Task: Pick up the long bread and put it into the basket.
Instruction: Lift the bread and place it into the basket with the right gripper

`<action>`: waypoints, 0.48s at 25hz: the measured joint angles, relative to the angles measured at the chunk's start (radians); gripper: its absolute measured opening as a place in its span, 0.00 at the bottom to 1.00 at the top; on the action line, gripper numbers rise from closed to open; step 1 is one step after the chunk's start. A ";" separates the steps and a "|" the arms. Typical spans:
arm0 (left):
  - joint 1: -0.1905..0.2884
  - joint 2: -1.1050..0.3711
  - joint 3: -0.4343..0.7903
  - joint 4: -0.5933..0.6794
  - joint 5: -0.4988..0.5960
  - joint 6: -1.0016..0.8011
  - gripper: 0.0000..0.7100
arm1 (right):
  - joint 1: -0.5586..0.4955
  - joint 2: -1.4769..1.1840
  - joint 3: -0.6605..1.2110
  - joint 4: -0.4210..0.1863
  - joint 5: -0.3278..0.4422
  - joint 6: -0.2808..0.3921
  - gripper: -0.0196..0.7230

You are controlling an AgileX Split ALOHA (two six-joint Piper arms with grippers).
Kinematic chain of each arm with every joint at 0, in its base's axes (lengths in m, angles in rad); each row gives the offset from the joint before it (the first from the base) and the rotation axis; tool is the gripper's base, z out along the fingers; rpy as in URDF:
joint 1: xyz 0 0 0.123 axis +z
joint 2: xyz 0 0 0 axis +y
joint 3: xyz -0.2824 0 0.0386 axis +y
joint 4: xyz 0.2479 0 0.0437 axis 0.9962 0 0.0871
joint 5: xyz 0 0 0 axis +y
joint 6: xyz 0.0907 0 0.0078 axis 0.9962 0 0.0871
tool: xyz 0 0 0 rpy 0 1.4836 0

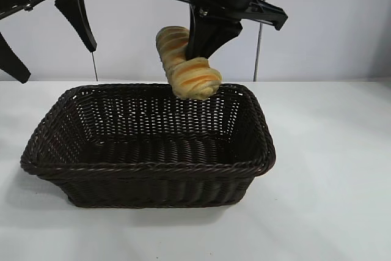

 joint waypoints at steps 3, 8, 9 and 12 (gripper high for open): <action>0.000 0.000 0.000 0.000 0.000 0.000 0.94 | 0.000 0.006 0.000 0.000 0.000 -0.003 0.08; 0.000 0.000 0.000 0.000 0.000 0.000 0.94 | 0.000 0.024 -0.003 0.000 0.006 -0.008 0.08; 0.000 0.000 0.000 0.000 0.000 0.000 0.94 | 0.000 0.032 -0.003 0.000 0.008 -0.012 0.08; 0.000 0.000 0.000 0.000 0.000 0.000 0.94 | 0.000 0.050 -0.003 0.002 0.015 -0.019 0.08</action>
